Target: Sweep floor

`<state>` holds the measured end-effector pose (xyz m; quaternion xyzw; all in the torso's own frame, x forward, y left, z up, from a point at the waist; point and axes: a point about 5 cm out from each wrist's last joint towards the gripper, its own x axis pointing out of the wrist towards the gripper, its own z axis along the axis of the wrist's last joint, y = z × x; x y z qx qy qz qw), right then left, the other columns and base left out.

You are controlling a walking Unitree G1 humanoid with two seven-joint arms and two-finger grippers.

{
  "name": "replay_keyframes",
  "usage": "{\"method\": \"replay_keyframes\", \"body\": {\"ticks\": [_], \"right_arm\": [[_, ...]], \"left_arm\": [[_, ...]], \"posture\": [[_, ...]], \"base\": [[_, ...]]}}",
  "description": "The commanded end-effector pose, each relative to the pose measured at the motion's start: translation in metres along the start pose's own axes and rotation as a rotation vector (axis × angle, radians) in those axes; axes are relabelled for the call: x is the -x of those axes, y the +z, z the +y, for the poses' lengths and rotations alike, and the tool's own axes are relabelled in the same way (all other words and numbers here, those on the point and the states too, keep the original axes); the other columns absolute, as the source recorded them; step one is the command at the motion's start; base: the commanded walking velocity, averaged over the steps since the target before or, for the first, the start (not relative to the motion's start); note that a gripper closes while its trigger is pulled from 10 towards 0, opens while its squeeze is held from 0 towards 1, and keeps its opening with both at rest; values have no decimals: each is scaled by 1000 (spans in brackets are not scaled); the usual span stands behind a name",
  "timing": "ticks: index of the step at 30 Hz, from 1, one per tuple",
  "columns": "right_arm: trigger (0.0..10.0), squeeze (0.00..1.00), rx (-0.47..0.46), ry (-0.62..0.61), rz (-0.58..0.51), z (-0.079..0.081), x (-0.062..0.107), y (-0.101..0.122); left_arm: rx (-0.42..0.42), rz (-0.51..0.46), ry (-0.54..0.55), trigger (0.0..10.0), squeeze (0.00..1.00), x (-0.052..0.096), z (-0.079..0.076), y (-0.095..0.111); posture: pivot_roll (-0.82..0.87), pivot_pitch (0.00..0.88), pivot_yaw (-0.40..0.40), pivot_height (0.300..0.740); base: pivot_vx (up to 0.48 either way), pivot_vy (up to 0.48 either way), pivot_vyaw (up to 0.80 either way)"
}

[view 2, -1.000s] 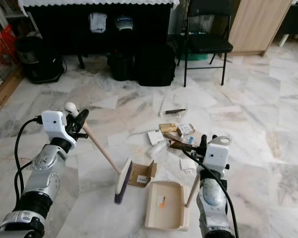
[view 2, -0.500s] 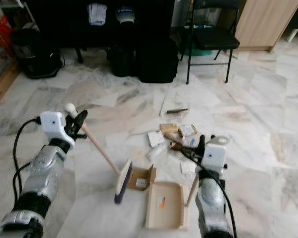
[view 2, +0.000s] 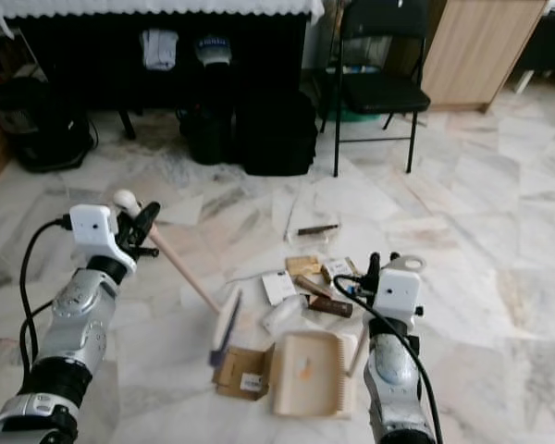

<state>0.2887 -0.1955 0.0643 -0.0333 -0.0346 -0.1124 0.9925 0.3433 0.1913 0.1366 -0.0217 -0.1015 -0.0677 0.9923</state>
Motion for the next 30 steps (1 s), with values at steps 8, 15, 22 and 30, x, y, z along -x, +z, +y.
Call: {"method": "replay_keyframes", "body": {"ticks": [8,15,22,30], "right_arm": [[10000,0,6,-13,-14,-5,1,1],[10000,0,14,-31,-3,-9,3,-2],[10000,0,1,-25,7,-8,4,-6],[10000,0,46,-32,48,-11,5,-15]], "left_arm": [[-19,-9,7,10000,0,-9,-3,1],[-43,0,24,10000,0,-11,-3,-3],[-56,2,27,10000,0,-12,-5,-6],[-54,13,48,10000,0,-8,-3,-13]], "posture": [[-59,86,-1,740],[-65,91,-1,740],[-66,92,1,740],[-61,95,-4,740]], "base": [[0,0,0],[0,0,0],[0,0,0],[0,0,0]]}}
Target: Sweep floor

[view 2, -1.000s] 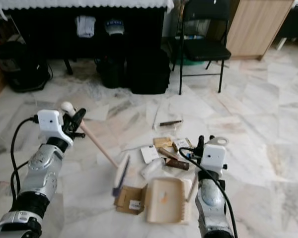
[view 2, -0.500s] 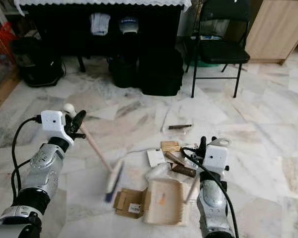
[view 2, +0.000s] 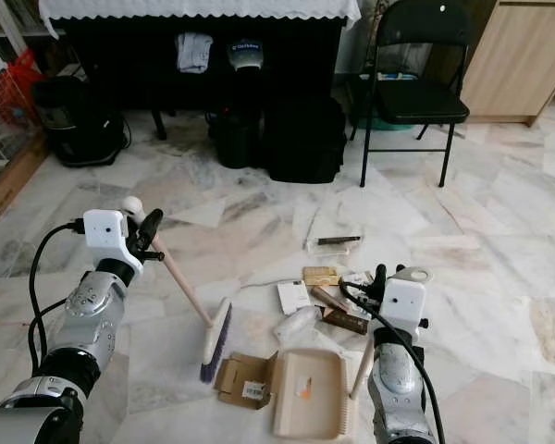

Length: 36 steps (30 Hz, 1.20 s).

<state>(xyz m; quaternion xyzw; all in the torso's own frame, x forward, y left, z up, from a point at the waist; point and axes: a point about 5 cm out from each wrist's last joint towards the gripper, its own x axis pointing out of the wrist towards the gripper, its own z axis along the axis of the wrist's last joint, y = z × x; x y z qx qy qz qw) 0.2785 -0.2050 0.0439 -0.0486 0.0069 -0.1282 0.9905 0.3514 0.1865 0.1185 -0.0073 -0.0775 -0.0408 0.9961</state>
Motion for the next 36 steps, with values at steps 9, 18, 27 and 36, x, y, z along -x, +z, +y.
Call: {"method": "replay_keyframes", "body": {"ticks": [9,18,27,36], "right_arm": [[10000,0,31,26,-41,0,-9,7],[10000,0,42,62,-68,-1,-15,14],[10000,0,46,105,-52,8,-12,7],[10000,0,56,123,-45,11,-9,4]], "left_arm": [[-22,-38,15,10000,0,3,4,2],[-23,-53,29,10000,0,8,8,2],[-18,-58,35,10000,0,15,8,-1],[12,61,-8,10000,0,21,4,-23]], "posture": [[-54,123,-14,740],[-50,149,-25,740],[-43,198,-29,740],[-46,232,-33,740]], "base": [[0,0,0],[0,0,0],[0,0,0],[0,0,0]]}}
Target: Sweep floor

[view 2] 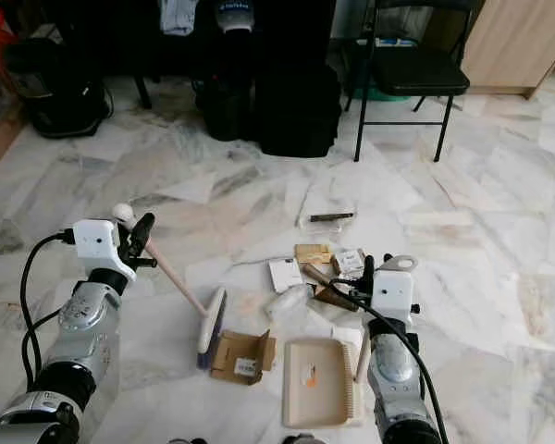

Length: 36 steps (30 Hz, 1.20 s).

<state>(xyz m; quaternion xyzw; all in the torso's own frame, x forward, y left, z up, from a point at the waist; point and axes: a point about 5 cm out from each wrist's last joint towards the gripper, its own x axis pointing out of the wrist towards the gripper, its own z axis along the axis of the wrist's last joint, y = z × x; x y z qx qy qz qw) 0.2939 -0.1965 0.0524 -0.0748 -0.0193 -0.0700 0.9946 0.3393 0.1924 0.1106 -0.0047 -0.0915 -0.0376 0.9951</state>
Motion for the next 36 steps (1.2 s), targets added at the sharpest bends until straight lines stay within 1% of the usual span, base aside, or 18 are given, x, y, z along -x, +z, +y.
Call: {"method": "replay_keyframes", "body": {"ticks": [1,2,7,9,10,12,14,17,19,20,22,24,29,30,34,36], "right_arm": [[10000,0,9,10,20,1,4,-5],[10000,0,13,9,18,0,4,-5],[10000,0,24,7,20,-4,5,-7],[10000,0,28,14,21,-3,6,-7],[10000,0,27,14,20,-3,6,-7],[10000,0,25,16,20,-2,6,-7],[10000,0,27,17,18,-1,6,-6],[10000,0,25,26,20,2,5,-6],[10000,0,22,32,23,3,4,-6],[10000,0,21,33,23,3,4,-6],[10000,0,21,33,22,3,3,-5],[10000,0,23,37,22,4,1,-5],[10000,0,21,42,20,5,0,-4],[10000,0,21,45,23,5,-1,-4],[10000,0,21,50,25,6,-2,-3],[10000,0,21,50,25,5,-3,-3]], "left_arm": [[19,88,-14,10000,0,8,-1,-17],[38,121,-25,10000,0,11,-2,-22],[91,171,-15,10000,0,15,2,-30],[103,211,-30,10000,0,19,4,-36],[101,219,-33,10000,0,20,4,-37],[95,280,-32,10000,0,24,9,-44],[52,301,-39,10000,0,28,14,-47],[-3,329,-85,10000,0,33,23,-46],[6,353,-116,10000,0,36,27,-47],[-1,381,-152,10000,0,40,31,-47],[5,401,-165,10000,0,43,38,-47],[5,423,-160,9882,0,49,49,-45],[0,424,-157,9882,0,53,56,-42],[13,425,-158,9843,0,56,58,-40],[30,419,-165,9843,0,60,59,-34],[25,407,-161,9882,0,60,60,-32]], "posture": [[-46,232,-33,740],[-47,236,-34,740],[-50,233,-41,740],[-50,229,-43,740],[-50,229,-43,740],[-48,226,-46,740],[-45,223,-47,740],[-40,216,-51,740],[-40,212,-52,740],[-36,208,-53,740],[-33,203,-53,740],[-27,193,-54,740],[-24,193,-53,740],[-22,190,-55,740],[-20,189,-56,740],[-18,190,-56,740]], "base": [[0,0,0],[0,0,0],[0,0,0],[0,0,0],[0,0,0],[0,0,0],[0,0,0],[0,0,0],[0,0,0],[0,0,0],[0,0,0],[0,0,0],[0,0,0],[0,0,0],[0,0,0],[0,0,0]]}}
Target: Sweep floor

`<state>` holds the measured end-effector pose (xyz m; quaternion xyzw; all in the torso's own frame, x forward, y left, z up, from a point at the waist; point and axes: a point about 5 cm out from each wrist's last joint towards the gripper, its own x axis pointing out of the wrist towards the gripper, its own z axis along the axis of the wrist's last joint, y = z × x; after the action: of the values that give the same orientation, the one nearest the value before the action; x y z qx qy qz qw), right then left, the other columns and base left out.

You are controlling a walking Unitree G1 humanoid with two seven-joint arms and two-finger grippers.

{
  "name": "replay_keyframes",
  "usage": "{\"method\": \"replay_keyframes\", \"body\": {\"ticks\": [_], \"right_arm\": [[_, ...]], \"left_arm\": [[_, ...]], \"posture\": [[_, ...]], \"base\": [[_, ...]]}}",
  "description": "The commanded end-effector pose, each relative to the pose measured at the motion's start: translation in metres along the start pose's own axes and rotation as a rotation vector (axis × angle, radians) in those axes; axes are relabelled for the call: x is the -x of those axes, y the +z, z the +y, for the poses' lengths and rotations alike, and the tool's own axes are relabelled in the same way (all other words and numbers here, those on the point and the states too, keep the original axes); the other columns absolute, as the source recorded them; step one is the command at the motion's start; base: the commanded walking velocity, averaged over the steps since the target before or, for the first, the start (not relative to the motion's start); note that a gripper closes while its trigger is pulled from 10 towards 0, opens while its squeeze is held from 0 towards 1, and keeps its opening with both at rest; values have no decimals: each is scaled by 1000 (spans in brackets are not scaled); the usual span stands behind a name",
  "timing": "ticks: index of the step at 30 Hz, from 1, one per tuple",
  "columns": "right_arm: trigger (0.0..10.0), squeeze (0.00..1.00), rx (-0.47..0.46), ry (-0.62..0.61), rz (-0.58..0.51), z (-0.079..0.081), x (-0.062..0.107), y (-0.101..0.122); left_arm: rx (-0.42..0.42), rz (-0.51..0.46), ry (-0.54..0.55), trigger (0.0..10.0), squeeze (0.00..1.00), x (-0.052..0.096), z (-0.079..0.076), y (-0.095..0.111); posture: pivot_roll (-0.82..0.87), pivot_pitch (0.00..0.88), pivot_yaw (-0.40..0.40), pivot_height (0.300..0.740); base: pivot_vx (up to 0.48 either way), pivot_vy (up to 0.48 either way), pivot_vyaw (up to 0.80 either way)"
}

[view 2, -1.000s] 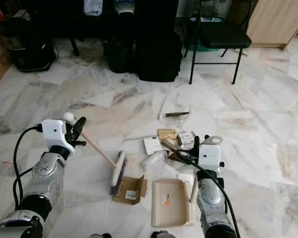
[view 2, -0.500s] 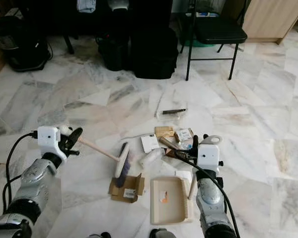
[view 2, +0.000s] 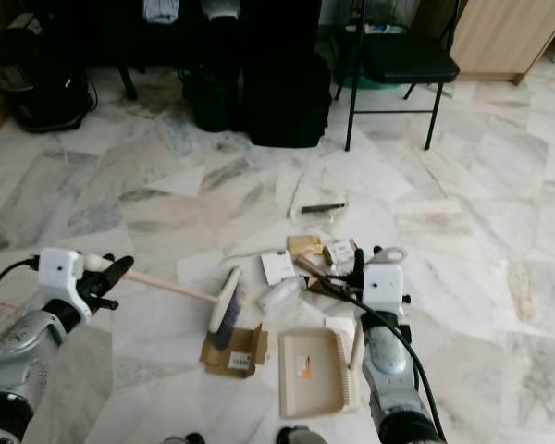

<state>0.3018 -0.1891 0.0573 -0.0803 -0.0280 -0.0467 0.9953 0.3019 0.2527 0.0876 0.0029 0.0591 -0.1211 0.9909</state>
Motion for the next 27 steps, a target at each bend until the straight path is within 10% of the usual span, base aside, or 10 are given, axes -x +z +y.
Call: {"method": "replay_keyframes", "body": {"ticks": [1,11,27], "right_arm": [[10000,0,12,5,47,-2,5,-9],[10000,0,8,6,45,-2,3,-8],[10000,0,1,11,49,0,2,-9]], "left_arm": [[19,97,10,9882,0,9,1,-19],[115,-97,58,9765,0,1,1,15],[-16,-367,261,9451,0,4,16,75]], "posture": [[-17,191,-56,740],[-17,190,-56,740],[-14,188,-51,740]], "base": [[0,0,0],[0,0,0],[0,0,0]]}}
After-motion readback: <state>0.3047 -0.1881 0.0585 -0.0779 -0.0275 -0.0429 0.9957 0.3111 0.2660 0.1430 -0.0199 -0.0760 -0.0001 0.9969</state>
